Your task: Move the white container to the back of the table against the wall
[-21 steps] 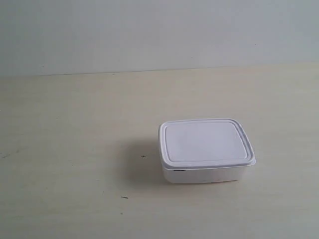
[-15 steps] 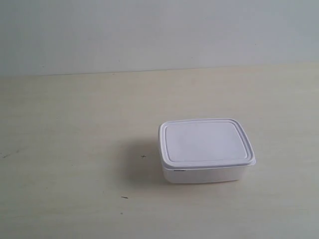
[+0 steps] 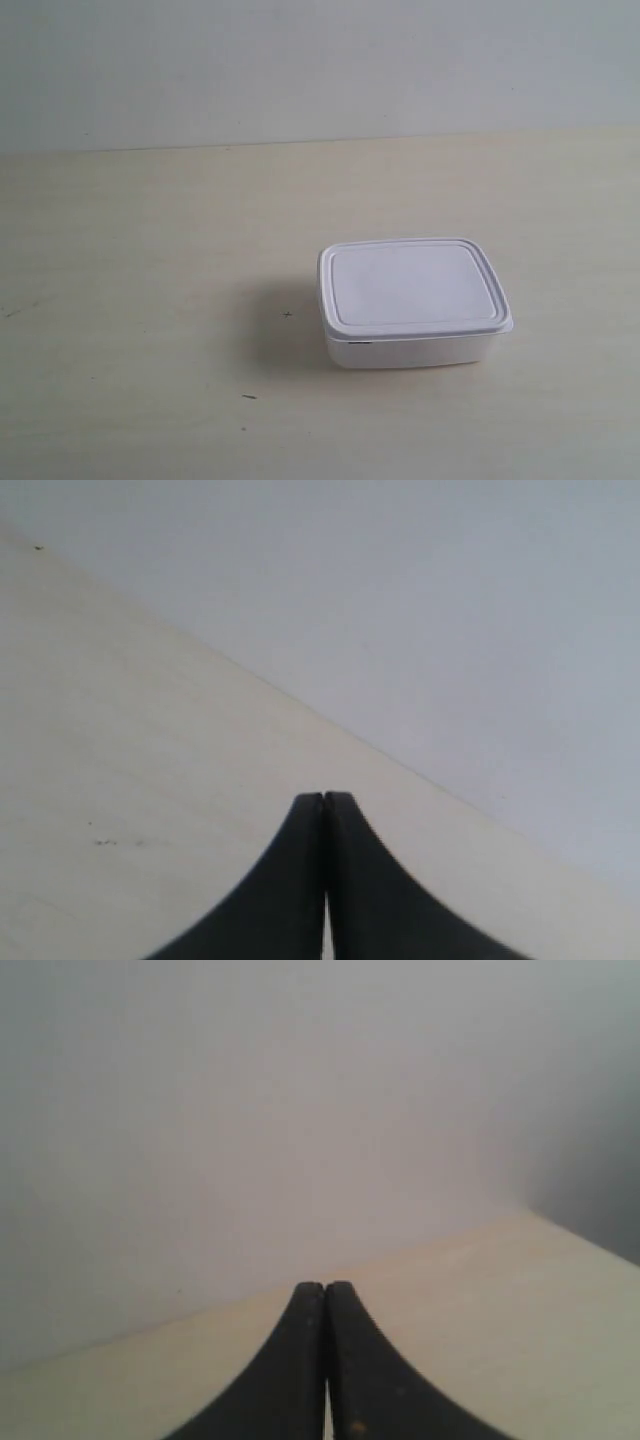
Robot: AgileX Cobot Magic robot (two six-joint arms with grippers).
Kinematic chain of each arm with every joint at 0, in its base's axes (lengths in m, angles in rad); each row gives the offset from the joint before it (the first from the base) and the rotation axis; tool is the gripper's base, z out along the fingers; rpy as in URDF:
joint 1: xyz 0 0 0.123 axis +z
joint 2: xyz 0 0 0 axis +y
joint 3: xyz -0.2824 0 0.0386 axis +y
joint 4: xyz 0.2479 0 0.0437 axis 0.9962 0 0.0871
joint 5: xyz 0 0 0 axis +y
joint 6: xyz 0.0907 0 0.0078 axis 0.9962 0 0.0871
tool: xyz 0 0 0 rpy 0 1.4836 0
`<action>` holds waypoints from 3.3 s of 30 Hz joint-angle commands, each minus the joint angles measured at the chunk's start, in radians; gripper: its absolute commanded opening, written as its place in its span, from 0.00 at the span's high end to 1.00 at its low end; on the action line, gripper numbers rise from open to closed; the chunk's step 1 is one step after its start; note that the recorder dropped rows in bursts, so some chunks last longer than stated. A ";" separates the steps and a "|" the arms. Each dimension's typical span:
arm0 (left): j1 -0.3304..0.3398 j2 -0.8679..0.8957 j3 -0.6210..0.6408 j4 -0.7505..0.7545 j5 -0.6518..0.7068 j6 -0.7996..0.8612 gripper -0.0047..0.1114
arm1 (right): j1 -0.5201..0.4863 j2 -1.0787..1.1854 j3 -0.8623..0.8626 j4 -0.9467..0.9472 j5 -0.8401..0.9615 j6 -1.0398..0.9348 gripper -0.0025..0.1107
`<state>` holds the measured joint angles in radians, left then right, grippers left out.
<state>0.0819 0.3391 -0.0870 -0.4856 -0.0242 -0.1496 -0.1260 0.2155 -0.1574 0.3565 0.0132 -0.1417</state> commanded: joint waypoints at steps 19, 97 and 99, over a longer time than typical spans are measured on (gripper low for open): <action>-0.509 0.917 -0.885 -0.139 0.645 0.297 0.96 | 0.036 1.057 -0.937 0.140 1.208 0.089 0.98; -0.768 1.732 -1.186 0.059 0.236 0.175 0.96 | 0.314 1.647 -0.809 0.095 0.563 -0.125 0.98; -0.758 1.748 -1.209 0.066 0.245 0.175 0.96 | 0.314 1.654 -0.833 0.095 0.563 -0.125 0.98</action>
<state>-0.6929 2.0737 -1.2667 -0.4356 0.2243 0.0216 0.1855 1.8595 -0.9590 0.4465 0.5935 -0.2505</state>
